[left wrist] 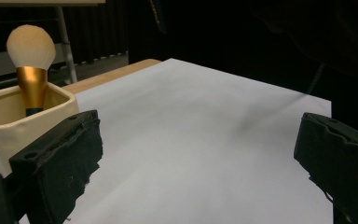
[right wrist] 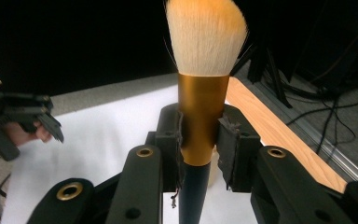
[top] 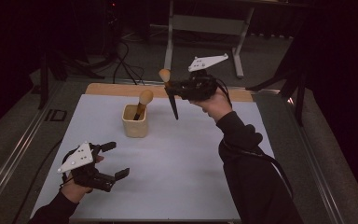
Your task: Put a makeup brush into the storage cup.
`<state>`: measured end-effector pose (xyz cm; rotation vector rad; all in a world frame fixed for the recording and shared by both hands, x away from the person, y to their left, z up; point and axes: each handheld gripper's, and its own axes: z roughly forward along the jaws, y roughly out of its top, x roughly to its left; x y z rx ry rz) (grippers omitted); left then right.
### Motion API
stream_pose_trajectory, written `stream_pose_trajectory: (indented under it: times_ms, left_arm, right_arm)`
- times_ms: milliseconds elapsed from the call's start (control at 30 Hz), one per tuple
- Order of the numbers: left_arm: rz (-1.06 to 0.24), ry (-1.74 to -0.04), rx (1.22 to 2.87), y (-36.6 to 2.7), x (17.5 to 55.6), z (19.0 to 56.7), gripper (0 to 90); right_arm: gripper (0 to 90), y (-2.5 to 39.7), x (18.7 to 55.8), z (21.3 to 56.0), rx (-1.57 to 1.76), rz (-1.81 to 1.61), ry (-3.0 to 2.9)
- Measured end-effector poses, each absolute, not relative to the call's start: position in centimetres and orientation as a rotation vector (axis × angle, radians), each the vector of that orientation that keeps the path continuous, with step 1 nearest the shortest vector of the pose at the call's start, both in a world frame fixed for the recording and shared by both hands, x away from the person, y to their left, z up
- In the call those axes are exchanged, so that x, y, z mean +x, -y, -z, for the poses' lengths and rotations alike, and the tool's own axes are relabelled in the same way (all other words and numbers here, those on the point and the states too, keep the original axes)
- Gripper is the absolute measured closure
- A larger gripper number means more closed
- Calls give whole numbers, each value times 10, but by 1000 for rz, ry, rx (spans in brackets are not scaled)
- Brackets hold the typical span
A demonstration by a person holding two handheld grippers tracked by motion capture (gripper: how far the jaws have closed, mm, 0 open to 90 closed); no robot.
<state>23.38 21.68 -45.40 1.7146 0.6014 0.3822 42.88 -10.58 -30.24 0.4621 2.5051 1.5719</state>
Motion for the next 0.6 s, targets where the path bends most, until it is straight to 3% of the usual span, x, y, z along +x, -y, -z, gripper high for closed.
stream_pose_trajectory:
  times_ms: [600]
  left_arm:
    - [-377, -601, 1695, -218, 233, 455, 14]
  right_arm:
    - [714, 69, 436, 291, 473, -1666, -2399]
